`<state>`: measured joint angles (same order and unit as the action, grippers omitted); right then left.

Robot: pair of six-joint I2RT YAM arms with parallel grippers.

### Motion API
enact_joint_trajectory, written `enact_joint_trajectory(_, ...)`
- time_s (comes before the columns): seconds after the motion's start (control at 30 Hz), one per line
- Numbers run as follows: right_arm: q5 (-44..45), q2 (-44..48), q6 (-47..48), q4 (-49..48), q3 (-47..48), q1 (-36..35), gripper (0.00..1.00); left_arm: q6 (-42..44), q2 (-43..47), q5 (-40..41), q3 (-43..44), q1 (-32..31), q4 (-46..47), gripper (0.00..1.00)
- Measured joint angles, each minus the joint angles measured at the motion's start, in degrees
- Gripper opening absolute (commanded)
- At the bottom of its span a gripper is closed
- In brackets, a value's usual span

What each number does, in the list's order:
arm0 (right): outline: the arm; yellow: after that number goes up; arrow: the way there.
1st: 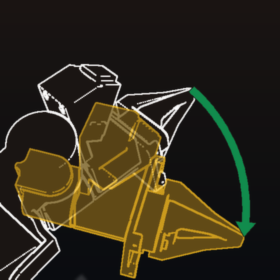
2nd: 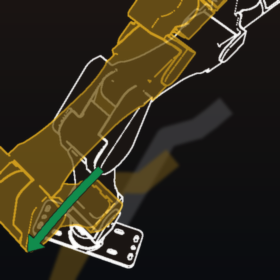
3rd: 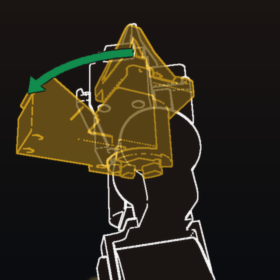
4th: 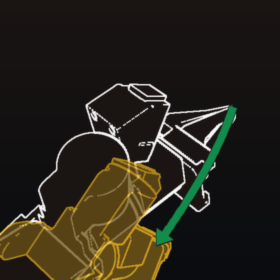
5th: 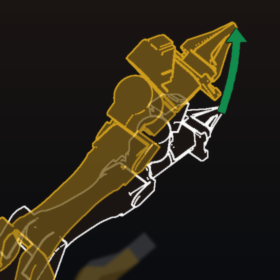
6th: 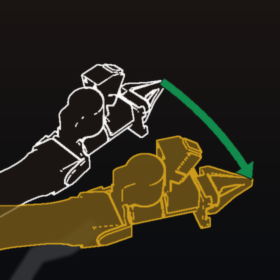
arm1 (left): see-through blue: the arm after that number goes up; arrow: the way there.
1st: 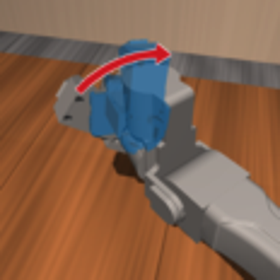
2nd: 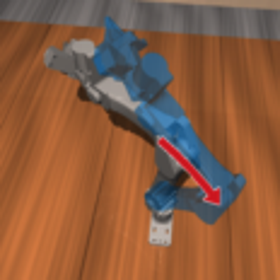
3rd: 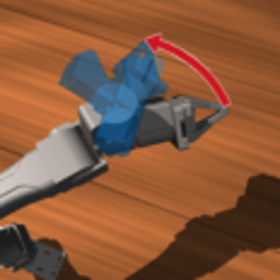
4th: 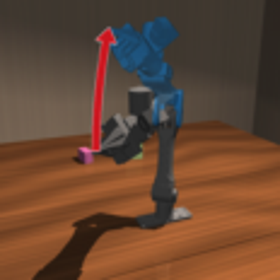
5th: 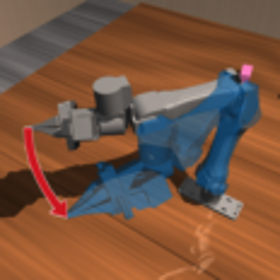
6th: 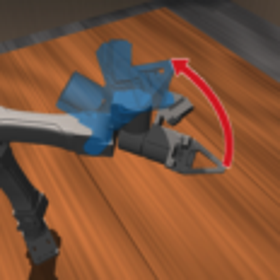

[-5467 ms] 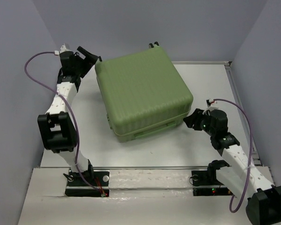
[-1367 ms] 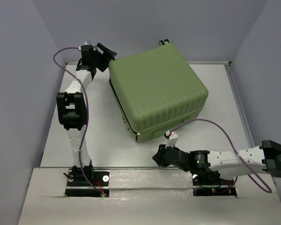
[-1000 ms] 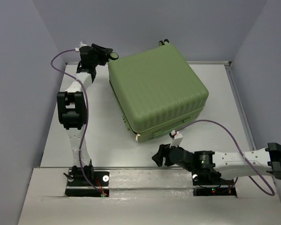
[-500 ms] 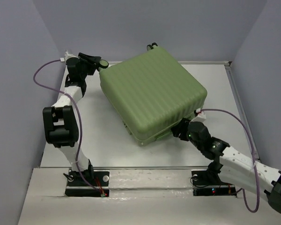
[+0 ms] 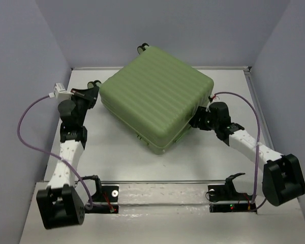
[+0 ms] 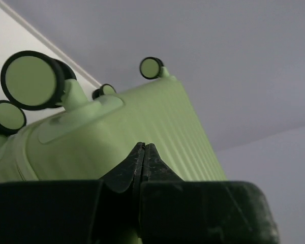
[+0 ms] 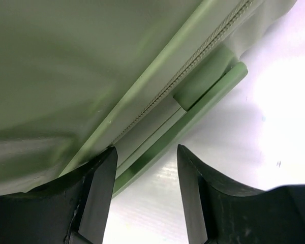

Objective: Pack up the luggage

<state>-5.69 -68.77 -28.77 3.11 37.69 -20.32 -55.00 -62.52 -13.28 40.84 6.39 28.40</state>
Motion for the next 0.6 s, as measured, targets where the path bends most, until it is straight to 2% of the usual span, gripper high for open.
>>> enact_joint_trajectory(0.07,-2.0,-2.8,2.2,1.4,3.3,1.2,0.58,0.5,8.2,-0.1,-4.3,-0.3,-0.7,0.06)
enact_joint_trajectory(0.13,-3.8,-3.9,3.7,2.1,5.4,1.7,0.58,1.0,11.2,0.0,-6.1,-0.3,-1.4,0.06)
enact_joint_trajectory(0.23,-5.6,0.4,4.8,2.5,4.9,1.6,0.50,2.6,15.5,0.0,-8.6,-0.3,-3.4,0.06)
enact_joint_trajectory(0.3,-7.9,8.8,3.8,2.1,1.9,1.5,0.33,4.0,17.8,0.0,-10.5,-0.3,-6.4,0.06)
enact_joint_trajectory(0.33,-8.7,11.4,3.0,1.2,0.5,1.5,0.33,4.4,18.4,0.0,-10.8,-0.3,-7.3,0.06)
enact_joint_trajectory(0.37,-9.8,16.4,2.4,0.9,-1.8,1.5,0.16,5.2,19.6,-0.2,-11.1,-0.3,-8.8,0.06)
enact_joint_trajectory(0.43,-11.9,24.5,0.6,-0.1,-6.5,1.3,0.07,6.8,20.8,-1.3,-11.1,-0.9,-9.9,0.06)
enact_joint_trajectory(0.5,-13.7,29.7,-1.0,0.4,-10.3,1.0,0.07,8.5,21.7,-2.6,-11.1,-2.9,-10.8,0.06)
enact_joint_trajectory(0.6,-16.2,33.0,-3.6,0.3,-13.7,-0.6,0.25,10.6,23.3,-1.7,-11.9,-10.8,-12.4,0.06)
